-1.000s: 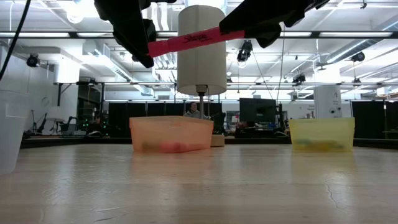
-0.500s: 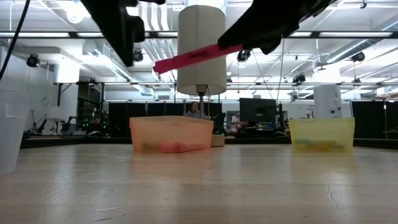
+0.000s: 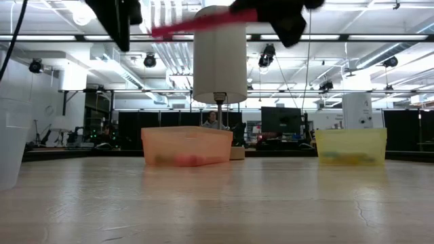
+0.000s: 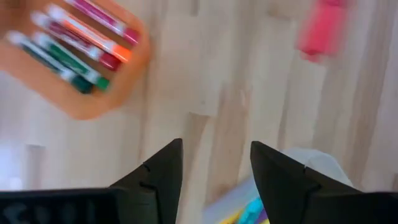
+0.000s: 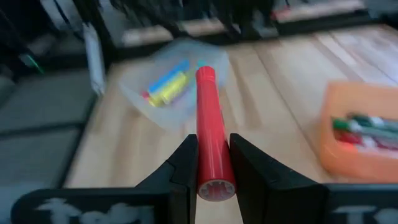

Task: Pick & Place Markers
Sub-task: Put the dark pink highlighter pen into the white bin

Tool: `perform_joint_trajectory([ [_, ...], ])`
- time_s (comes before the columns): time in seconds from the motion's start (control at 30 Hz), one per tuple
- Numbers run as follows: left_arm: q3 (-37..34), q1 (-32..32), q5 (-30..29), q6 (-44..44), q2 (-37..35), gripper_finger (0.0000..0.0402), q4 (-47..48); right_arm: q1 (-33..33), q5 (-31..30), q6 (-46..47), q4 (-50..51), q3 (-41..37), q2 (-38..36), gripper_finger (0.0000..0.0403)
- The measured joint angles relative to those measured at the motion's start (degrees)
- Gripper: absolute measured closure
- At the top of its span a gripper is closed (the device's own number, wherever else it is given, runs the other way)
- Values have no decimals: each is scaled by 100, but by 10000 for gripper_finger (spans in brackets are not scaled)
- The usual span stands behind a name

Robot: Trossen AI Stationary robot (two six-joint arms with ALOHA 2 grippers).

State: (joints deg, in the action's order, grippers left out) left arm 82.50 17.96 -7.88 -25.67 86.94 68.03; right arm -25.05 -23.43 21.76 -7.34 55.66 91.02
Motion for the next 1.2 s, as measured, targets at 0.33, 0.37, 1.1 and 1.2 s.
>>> perform_joint_trajectory([
  [0.33, -2, -11, -1657, 4, -1224, 220, -106, -44, 189, 80, -1160, 675, 899, 338],
  [0.37, -2, -11, -1694, 9, -1343, 220, -121, -44, 183, 81, -1176, 842, 1061, 338],
  [1.1, -17, 0, -1908, 172, -2597, 220, -697, 538, 286, 405, -1128, 3563, 3614, 337],
  [1.2, -28, 0, -1908, 222, -2567, 220, -694, 608, 342, 460, -1123, 3816, 3835, 322],
])
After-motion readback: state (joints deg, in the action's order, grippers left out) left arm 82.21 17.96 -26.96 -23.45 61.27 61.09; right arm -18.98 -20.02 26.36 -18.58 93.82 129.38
